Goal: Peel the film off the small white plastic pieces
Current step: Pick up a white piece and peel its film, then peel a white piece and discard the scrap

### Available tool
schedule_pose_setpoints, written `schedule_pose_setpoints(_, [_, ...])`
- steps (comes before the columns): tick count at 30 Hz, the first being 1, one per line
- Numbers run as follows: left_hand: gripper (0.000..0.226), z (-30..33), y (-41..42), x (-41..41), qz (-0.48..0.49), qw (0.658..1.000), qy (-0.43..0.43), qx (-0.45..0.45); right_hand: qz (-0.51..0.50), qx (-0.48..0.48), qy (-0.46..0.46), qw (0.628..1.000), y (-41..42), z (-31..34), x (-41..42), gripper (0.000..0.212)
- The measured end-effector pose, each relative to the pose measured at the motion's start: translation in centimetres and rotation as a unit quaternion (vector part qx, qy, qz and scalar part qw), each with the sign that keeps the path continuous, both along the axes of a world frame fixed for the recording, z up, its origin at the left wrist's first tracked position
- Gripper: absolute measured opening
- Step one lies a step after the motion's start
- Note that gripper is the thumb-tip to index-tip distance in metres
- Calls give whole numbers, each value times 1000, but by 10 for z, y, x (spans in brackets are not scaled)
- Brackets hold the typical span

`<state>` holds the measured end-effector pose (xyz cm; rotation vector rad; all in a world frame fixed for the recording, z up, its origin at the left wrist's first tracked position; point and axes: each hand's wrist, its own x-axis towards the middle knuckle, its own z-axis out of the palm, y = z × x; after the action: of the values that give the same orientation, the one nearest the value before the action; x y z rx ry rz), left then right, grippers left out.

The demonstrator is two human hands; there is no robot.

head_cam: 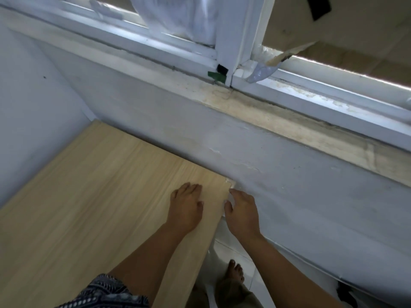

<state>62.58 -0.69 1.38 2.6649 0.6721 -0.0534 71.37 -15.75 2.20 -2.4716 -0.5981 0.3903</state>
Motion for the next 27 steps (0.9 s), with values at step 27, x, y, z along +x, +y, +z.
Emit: schedule_pose_setpoints(27, [46, 32, -120, -287, 399, 915, -58, -19, 465, -52, -30, 883, 15, 30, -189, 57])
